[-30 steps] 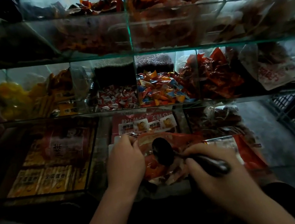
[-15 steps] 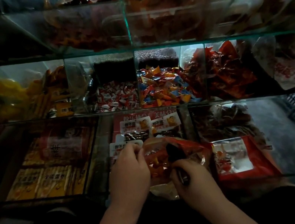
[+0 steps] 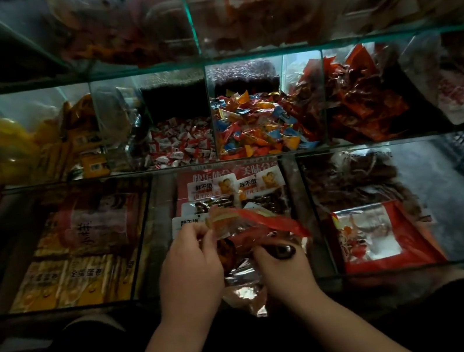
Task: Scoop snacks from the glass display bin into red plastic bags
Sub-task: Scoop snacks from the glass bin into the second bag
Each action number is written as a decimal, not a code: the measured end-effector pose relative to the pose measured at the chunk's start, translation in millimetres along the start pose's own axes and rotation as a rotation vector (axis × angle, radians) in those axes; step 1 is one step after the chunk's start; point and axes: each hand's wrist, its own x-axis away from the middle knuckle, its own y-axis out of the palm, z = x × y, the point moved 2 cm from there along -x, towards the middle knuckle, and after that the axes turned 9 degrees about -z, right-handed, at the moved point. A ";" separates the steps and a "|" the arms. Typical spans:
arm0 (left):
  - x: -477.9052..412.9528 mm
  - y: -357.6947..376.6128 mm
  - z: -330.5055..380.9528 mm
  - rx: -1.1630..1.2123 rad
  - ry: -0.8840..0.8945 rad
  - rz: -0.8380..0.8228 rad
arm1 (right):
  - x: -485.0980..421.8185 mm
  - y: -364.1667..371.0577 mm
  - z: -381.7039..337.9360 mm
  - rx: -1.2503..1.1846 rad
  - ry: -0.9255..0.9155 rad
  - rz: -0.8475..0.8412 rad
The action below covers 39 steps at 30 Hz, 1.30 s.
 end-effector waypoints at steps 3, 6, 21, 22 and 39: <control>-2.0 -4.0 -3.9 -0.010 0.000 0.014 | 6.3 6.1 4.6 -0.071 0.000 -0.019; -3.7 -12.1 -8.1 -0.054 -0.016 0.050 | 12.0 0.5 4.1 -0.205 0.053 -0.024; 14.6 -2.1 35.0 0.017 0.442 -0.011 | 53.7 -84.8 -36.3 -0.536 -0.082 0.162; 11.6 10.8 33.3 -0.019 0.382 -0.081 | 57.5 -87.6 -39.6 -0.535 -0.092 0.163; -39.7 56.4 11.2 -0.238 0.273 -0.130 | 94.6 -90.9 -88.2 -0.488 -0.154 0.001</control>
